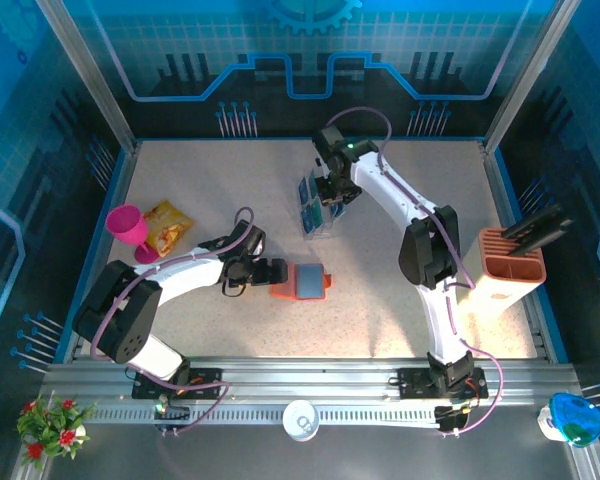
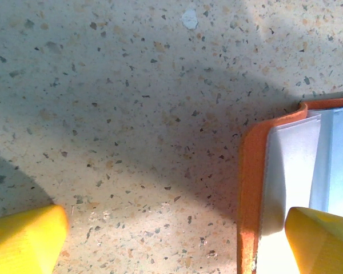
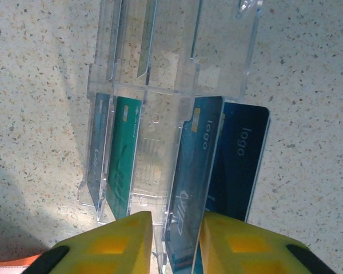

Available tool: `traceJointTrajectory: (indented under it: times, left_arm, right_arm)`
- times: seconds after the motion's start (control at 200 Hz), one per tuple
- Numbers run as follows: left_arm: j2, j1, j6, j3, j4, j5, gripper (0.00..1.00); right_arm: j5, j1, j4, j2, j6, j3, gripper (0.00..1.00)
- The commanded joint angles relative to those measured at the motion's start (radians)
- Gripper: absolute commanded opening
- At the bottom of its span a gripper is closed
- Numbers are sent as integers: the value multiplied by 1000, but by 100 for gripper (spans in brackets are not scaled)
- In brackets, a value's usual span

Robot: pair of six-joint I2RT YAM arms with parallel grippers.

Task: Put the credit cards into the card holder
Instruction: Pick up the credit card from the storage box.

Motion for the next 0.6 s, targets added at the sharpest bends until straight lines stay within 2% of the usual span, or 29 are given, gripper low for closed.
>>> traceJointTrajectory:
  times: [0.0, 0.2, 0.41, 0.59]
  left_arm:
    - [8, -6, 1, -16, 15, 0, 99]
    - [10, -7, -4, -15, 15, 0, 99]
    - [8, -7, -6, -16, 13, 0, 99]
    - [8, -7, -9, -12, 12, 2, 99]
  right_arm:
    - [-23, -16, -23, 21, -5, 35, 25]
    - [-36, -28, -16, 18, 1, 36, 18]
    - [-68, -44, -12, 8, 4, 37, 0]
    - [-102, -53, -3, -32, 13, 36, 0]
